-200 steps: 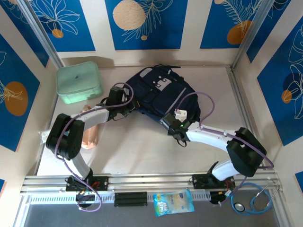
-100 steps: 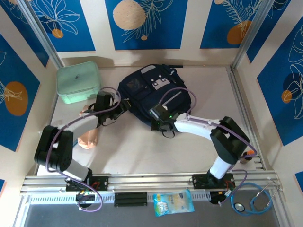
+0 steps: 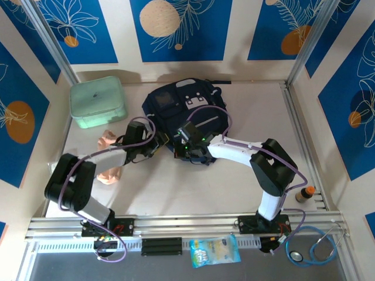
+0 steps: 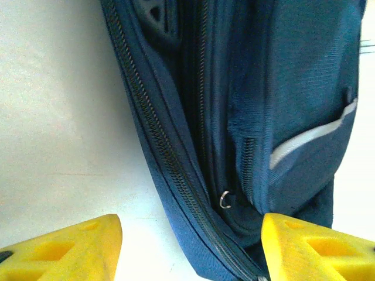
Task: Pack the student bag
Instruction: Zip the student bag at the top-center of the table.
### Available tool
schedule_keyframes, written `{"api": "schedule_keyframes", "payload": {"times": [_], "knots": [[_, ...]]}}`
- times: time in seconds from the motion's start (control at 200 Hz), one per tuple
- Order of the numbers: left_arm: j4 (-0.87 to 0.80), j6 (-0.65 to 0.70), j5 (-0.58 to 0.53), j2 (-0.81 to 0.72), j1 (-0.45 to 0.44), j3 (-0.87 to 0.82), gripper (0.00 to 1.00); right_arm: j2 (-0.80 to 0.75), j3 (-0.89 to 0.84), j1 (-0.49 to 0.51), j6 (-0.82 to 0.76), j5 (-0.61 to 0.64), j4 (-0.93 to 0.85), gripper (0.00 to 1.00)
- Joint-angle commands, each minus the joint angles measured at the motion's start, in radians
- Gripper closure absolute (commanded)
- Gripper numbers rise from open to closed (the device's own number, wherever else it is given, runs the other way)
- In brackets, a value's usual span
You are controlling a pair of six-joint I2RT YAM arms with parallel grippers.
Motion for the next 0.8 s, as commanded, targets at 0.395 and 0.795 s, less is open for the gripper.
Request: {"api": "schedule_keyframes", "payload": {"times": [0.395,0.795], "knots": [[0.205,-0.162,-0.03,0.173,-0.067,0.065,0.72,-0.03,0.011,0.037,-0.023,-0.014,-0.04,1.0],[0.118,-0.081,-0.066,0.174,-0.048,0.111,1.0,-0.244,-0.137,-0.113,-0.167,0.213,-0.314,1.0]]}}
